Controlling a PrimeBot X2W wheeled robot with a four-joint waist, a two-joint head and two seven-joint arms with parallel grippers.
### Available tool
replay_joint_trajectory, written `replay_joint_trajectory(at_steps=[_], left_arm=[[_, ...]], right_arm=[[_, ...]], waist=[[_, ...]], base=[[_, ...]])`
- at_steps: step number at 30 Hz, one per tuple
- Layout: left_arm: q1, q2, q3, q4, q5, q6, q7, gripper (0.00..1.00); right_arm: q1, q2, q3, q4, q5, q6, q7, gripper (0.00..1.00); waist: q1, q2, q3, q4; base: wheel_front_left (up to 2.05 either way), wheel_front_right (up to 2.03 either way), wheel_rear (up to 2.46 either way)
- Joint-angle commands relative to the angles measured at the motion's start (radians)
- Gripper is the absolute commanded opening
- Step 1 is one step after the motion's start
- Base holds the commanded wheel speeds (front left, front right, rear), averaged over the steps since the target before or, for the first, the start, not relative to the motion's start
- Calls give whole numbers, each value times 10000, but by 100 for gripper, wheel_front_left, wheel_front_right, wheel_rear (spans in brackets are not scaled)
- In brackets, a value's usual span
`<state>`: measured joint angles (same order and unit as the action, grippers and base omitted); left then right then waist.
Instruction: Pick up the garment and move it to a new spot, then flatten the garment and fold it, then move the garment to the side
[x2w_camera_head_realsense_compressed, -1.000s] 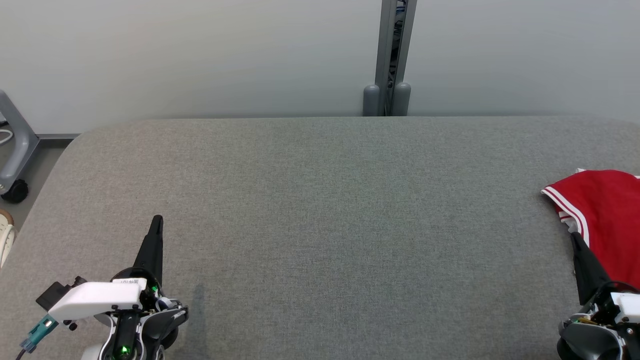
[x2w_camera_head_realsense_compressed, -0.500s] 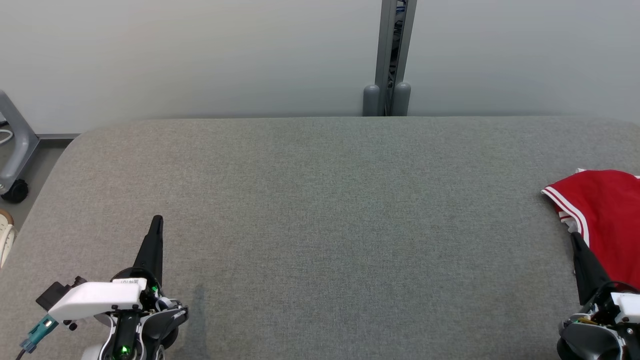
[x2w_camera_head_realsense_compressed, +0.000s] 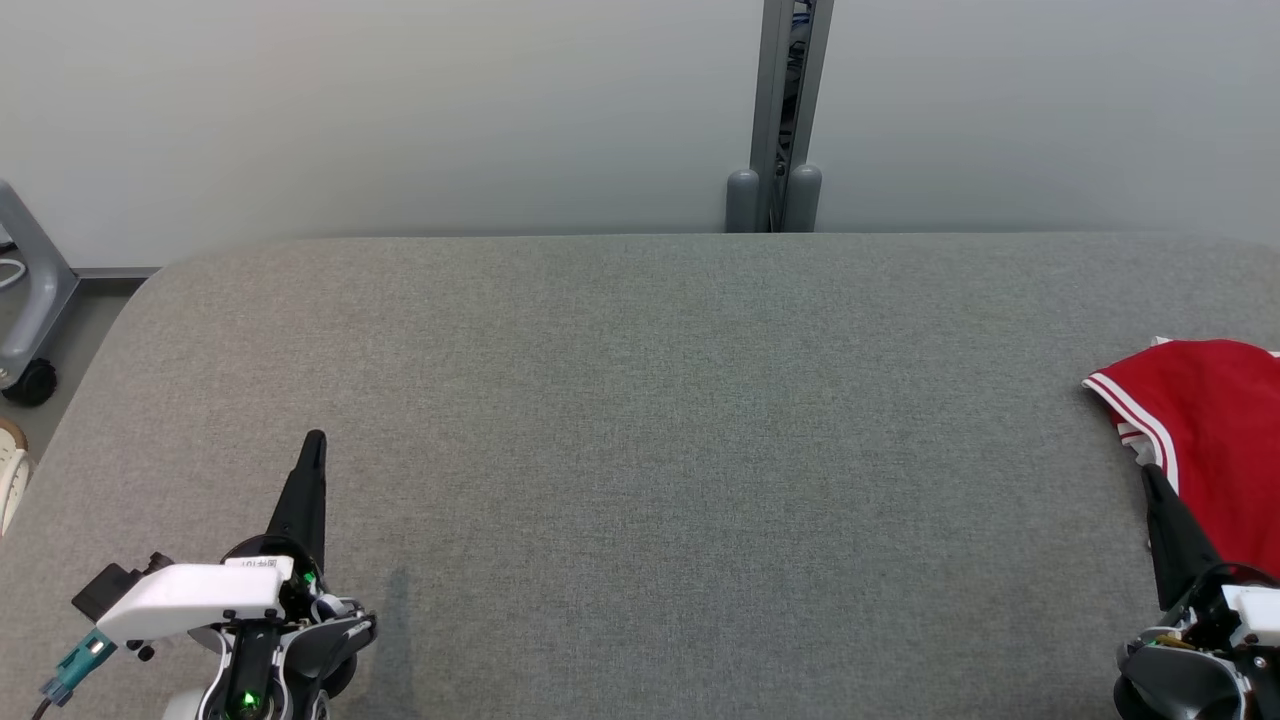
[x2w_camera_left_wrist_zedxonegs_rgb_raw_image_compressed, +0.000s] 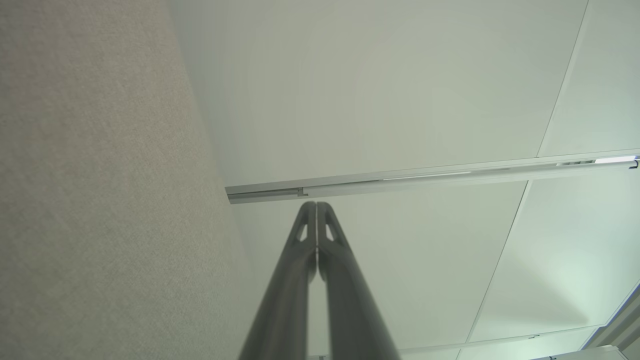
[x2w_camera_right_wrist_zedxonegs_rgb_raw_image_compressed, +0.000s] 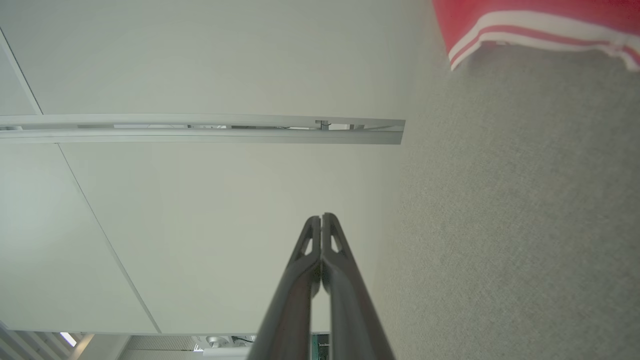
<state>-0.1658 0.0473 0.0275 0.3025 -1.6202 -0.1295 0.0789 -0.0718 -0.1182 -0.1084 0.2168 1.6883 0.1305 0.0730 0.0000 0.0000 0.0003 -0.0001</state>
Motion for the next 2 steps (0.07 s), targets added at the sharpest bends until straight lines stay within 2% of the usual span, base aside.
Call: replay_joint_trajectory(at_steps=[1, 2], left_arm=[[-75, 56, 36, -15, -13, -39, 20, 0], [-75, 56, 36, -15, -13, -39, 20, 0]], right_arm=[[-53, -19, -25, 11, -53, 4, 59, 0], [-53, -19, -26, 11, -54, 4, 61, 0]], waist=[[0, 0, 0, 0], [0, 0, 0, 0]], base=[[0, 0, 0], [0, 0, 0]])
